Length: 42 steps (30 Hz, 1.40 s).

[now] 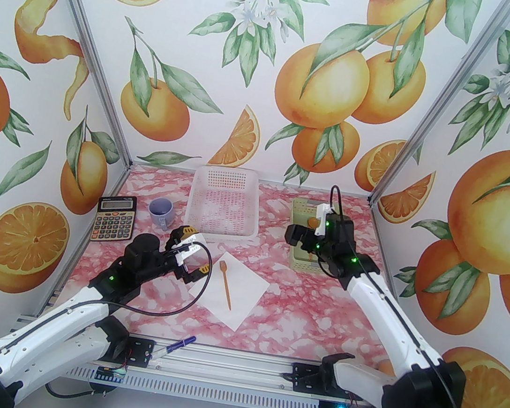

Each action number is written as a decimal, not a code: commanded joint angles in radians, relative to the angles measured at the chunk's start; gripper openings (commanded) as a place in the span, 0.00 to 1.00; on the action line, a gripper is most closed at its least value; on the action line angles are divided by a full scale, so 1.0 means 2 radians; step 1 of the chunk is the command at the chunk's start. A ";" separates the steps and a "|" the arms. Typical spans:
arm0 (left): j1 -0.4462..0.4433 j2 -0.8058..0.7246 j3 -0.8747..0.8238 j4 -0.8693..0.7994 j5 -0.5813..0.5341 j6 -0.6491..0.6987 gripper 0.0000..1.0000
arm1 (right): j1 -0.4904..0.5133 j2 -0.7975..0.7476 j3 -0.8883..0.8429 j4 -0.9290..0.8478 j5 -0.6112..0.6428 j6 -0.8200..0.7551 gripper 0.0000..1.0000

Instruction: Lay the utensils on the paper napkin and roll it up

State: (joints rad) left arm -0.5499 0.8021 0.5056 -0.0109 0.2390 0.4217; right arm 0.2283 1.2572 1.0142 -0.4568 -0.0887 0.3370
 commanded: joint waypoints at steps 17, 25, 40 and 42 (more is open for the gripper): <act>-0.003 -0.026 -0.008 0.013 0.006 0.018 1.00 | -0.091 0.183 0.138 -0.075 0.003 -0.112 0.91; -0.003 -0.026 -0.007 0.010 0.011 0.021 1.00 | -0.112 0.256 0.186 -0.090 -0.004 -0.120 0.87; -0.004 -0.026 -0.007 0.008 0.014 0.023 1.00 | -0.134 0.375 0.283 -0.144 0.007 -0.128 0.66; -0.004 -0.026 -0.007 0.008 0.013 0.023 1.00 | -0.133 0.386 0.290 -0.149 0.007 -0.129 0.63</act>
State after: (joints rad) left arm -0.5529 0.7574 0.4988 -0.0040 0.2478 0.4526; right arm -0.0319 1.9945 1.5539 -0.7136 -0.0853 0.0860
